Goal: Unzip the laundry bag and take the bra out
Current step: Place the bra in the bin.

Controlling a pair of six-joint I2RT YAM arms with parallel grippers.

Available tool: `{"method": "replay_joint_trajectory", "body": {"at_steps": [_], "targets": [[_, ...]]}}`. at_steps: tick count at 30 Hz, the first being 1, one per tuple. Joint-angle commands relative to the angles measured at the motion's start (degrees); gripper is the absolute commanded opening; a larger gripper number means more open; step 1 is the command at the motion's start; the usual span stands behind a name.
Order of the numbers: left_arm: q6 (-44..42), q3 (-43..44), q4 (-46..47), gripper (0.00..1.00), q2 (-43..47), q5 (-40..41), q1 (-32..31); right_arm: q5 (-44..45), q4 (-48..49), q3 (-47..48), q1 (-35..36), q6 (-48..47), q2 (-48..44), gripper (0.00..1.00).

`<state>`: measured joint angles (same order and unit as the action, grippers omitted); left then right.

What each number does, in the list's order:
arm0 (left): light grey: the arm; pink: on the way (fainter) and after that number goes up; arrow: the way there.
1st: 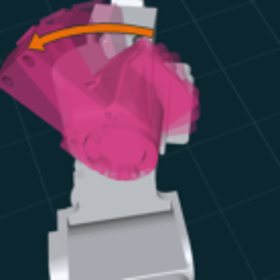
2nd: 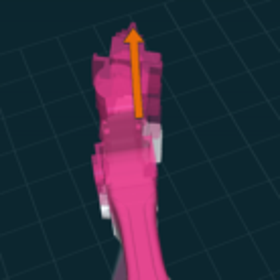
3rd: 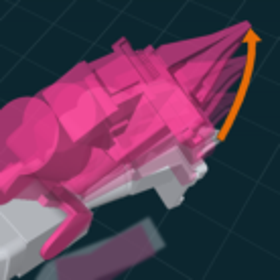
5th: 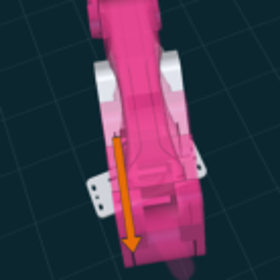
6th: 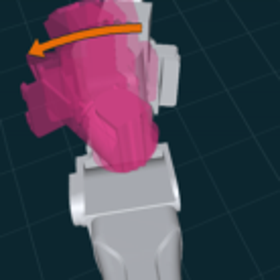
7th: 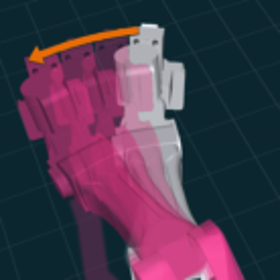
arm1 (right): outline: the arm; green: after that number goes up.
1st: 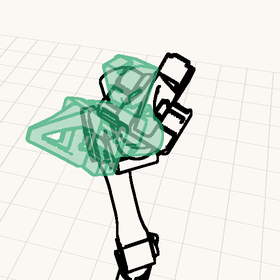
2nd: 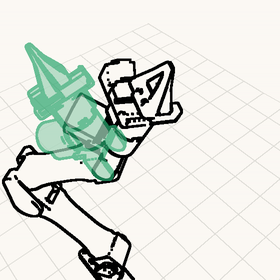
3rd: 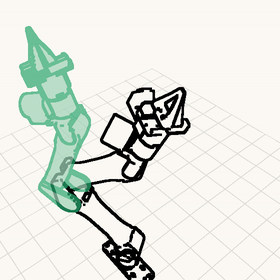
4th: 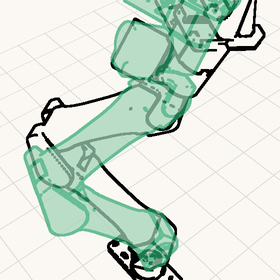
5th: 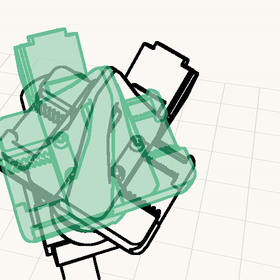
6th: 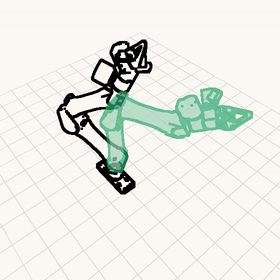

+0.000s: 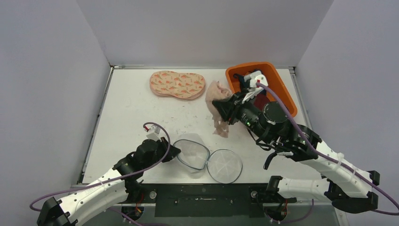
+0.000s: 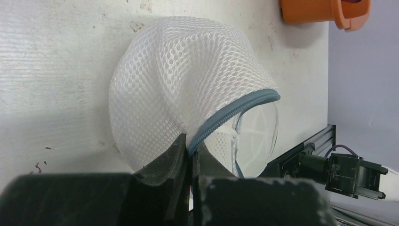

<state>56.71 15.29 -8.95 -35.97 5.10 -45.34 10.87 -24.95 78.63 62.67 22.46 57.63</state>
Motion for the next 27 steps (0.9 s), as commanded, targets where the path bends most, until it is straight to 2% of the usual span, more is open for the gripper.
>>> {"method": "replay_joint_trajectory", "body": {"at_steps": [1,5,9,12,15,22,27], "targets": [[-1.1,3.56,-0.92,0.0,0.32,2.04,-0.09,29.61,-2.75,4.51,-0.32,-8.63,2.54,0.05],[-1.33,3.7,-1.83,0.0,1.15,2.26,-0.01,44.66,6.63,6.1,-2.64,-18.44,6.17,0.05],[-1.59,3.29,-1.95,0.0,2.21,2.58,0.08,48.6,11.6,10.38,-12.57,-23.91,12.23,0.05],[-1.47,2.69,-1.53,0.0,2.64,2.74,0.18,46.03,7.62,15.78,-23.73,-19.72,19.76,0.05],[-0.72,1.66,-0.45,0.0,2.66,2.12,0.25,45.0,3.67,19.76,-30.71,-16.96,27.53,0.05],[0.98,-0.98,1.84,0.0,2.42,1.18,0.34,41.11,6.82,17.07,-40.26,-15.38,37.92,0.05],[1.04,-1.53,2.52,0.0,1.47,2.1,0.43,40.34,6.81,16.52,-43.65,-14.08,45.15,0.05]]}}
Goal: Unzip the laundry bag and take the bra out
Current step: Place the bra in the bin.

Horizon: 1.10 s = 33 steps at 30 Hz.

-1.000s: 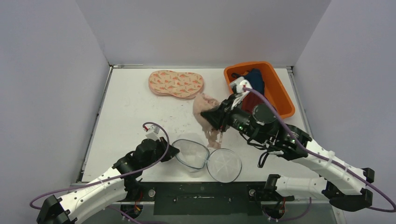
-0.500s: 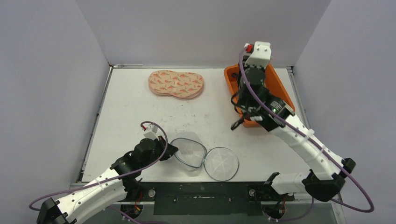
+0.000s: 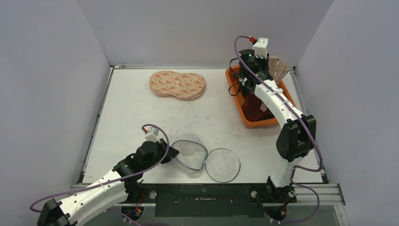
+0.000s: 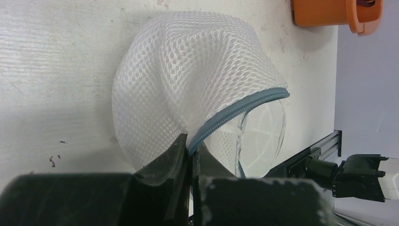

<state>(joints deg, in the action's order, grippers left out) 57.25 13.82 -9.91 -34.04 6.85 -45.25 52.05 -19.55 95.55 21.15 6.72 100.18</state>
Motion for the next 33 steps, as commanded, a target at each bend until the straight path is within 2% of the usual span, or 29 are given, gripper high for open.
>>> {"method": "replay_joint_trajectory", "body": {"at_steps": [1,7,14,18,22,28,33], "targets": [[0.54,-0.29,3.87,0.0,-0.68,0.43,0.34,-1.33,1.41,-0.52,-2.54,2.17,3.78,0.05],[1.28,-1.85,7.38,0.0,-3.49,-0.1,0.44,-2.86,3.12,-0.17,-4.2,3.54,10.87,0.05],[1.68,-1.35,8.12,0.0,-6.36,-0.74,0.51,-2.71,7.85,6.04,-4.37,1.34,17.0,0.05],[2.07,-2.18,11.43,0.0,-7.3,-0.17,0.44,-5.28,6.16,12.08,-4.45,-0.76,21.68,0.05],[1.39,-1.6,11.7,0.0,-9.96,-0.47,0.66,-9.14,4.59,12.46,-4.49,-0.49,25.38,0.06],[1.28,-1.69,12.0,0.0,-10.65,-0.93,0.71,-13.53,2.34,10.91,-4.45,2.12,26.63,0.26],[1.11,-1.22,11.32,0.0,-9.59,-0.86,0.78,-15.14,2.67,9.56,-4.12,2.25,24.1,0.52]]}}
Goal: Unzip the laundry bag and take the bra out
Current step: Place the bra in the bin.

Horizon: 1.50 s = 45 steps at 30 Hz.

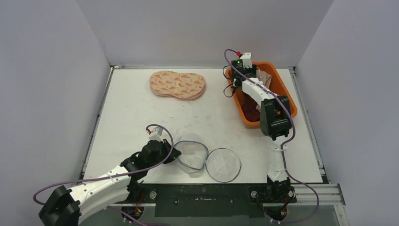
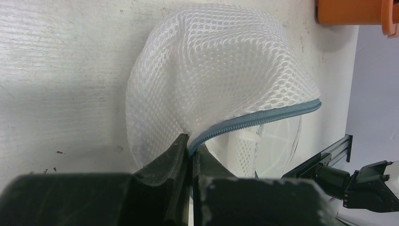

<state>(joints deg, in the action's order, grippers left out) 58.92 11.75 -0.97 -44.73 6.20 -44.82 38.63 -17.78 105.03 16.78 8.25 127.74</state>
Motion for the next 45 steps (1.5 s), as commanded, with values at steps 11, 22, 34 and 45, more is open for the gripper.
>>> {"method": "replay_joint_trajectory", "body": {"at_steps": [11,22,34,45], "targets": [[-0.57,1.17,-3.08,0.0,6.01,-0.18,0.32,-6.8,-2.13,-0.26,3.86,4.65,-16.55,0.86],[-0.12,3.7,-8.1,0.0,11.33,2.01,0.55,-40.2,8.52,-19.7,2.56,20.11,-42.87,0.95],[0.76,5.84,-9.82,0.07,11.2,2.83,1.12,-42.28,3.32,-56.99,17.71,29.98,-72.44,0.85],[-6.87,14.34,-19.26,0.53,10.31,8.96,1.62,-23.1,-8.59,-70.32,32.19,44.89,-78.91,0.88]]}}
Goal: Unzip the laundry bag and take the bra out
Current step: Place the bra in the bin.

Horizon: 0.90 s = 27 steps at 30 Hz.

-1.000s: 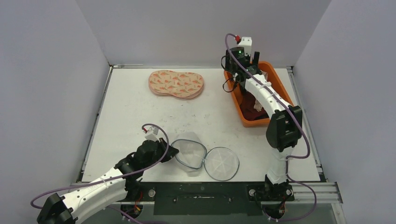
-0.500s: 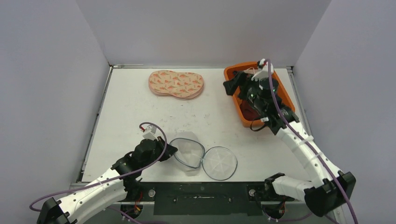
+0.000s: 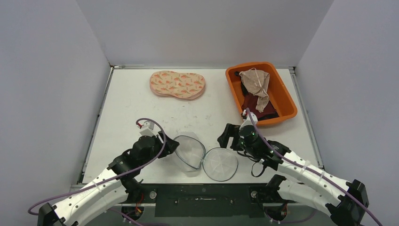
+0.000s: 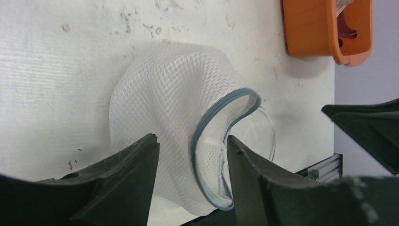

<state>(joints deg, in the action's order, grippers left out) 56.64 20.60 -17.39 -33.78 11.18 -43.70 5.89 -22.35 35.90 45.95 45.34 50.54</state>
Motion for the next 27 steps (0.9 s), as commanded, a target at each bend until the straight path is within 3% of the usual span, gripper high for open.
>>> {"method": "replay_joint_trajectory", "body": {"at_steps": [1,10,15,19,23,27], "targets": [[-5.41,6.29,-3.56,0.57,-1.08,4.7,0.47,11.35,-5.61,-1.71,3.88,9.7,-1.99,0.89],[-18.49,16.76,-8.58,0.7,-11.61,3.83,0.46,14.81,-8.87,-10.35,5.64,20.84,-10.7,0.9],[-26.9,22.08,-14.4,0.73,-21.19,1.45,0.54,13.46,-7.95,-12.8,5.79,22.27,-12.7,0.9],[-30.88,22.61,-13.33,0.73,-23.87,-0.44,0.59,12.93,-8.22,-13.16,5.98,22.31,-13.2,0.9],[-33.37,24.05,-12.93,0.61,-25.87,-2.07,0.7,12.72,-9.03,-14.37,6.08,23.43,-15.15,0.91],[-32.64,24.37,-13.18,0.35,-26.22,-1.06,0.81,12.99,-10.76,-15.42,6.1,24.72,-17.22,0.91]]}}
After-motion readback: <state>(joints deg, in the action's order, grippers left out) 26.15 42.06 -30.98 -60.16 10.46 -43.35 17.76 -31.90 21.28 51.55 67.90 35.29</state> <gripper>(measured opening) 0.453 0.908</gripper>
